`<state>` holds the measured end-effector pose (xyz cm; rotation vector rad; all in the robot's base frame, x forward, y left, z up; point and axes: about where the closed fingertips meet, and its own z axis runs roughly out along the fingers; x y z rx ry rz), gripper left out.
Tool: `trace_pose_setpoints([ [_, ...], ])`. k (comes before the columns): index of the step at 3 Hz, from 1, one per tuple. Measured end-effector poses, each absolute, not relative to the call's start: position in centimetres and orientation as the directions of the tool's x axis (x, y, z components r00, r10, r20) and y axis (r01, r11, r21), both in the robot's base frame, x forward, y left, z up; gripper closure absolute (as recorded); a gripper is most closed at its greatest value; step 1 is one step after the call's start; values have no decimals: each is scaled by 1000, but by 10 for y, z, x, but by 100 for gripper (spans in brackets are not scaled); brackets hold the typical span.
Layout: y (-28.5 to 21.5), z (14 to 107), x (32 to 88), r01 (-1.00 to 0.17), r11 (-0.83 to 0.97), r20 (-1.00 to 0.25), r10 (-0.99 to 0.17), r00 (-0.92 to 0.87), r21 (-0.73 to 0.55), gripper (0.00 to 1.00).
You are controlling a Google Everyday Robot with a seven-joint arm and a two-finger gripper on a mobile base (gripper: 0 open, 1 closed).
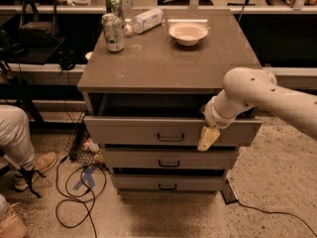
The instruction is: Open top drawer
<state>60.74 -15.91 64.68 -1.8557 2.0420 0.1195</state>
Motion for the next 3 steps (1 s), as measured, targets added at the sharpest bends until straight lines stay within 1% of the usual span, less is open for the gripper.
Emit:
trace_pose_setpoints([
  [1, -171, 653, 591, -977, 125, -300, -951, -69, -173, 43],
  [2, -191, 669, 561, -975, 146, -253, -962, -101, -167, 67],
  [3, -202, 680, 539, -971, 170, -233, -964, -129, -168, 90],
])
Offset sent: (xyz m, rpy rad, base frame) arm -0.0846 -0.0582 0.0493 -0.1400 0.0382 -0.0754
